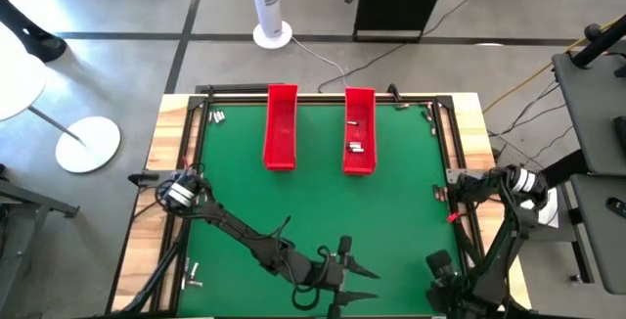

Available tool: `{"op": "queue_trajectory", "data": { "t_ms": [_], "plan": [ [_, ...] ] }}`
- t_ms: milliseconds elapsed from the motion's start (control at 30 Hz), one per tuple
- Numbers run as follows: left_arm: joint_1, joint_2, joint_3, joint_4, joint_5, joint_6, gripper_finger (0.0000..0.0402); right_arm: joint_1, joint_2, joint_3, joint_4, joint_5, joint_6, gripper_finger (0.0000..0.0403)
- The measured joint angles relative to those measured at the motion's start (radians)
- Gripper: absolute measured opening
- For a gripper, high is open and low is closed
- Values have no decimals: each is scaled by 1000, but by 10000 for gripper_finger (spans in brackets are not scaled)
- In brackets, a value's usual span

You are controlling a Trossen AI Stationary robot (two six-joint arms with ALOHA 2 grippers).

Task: Sort batteries
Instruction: Put the silver battery into the right red bin

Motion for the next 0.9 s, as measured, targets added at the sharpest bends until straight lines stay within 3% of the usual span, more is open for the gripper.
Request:
{"op": "queue_trajectory", "data": {
  "t_ms": [167, 500, 600, 800, 900],
  "plan": [
    [1, 0, 0, -11, -1, 0, 158, 9, 30, -2, -3, -85, -8, 237],
    [4, 0, -1, -11, -3, 0, 158, 10, -4, -5, -22, -101, 8, 233],
    [4, 0, -1, -10, -3, 0, 158, 11, -25, -5, -23, -115, 101, 236],
    [4, 0, -1, -8, -3, 0, 158, 7, -43, -20, -35, -199, 469, 238],
    [4, 0, -1, -6, -3, -4, 158, 7, -43, -34, -18, -240, 537, 231]
  ]
}}
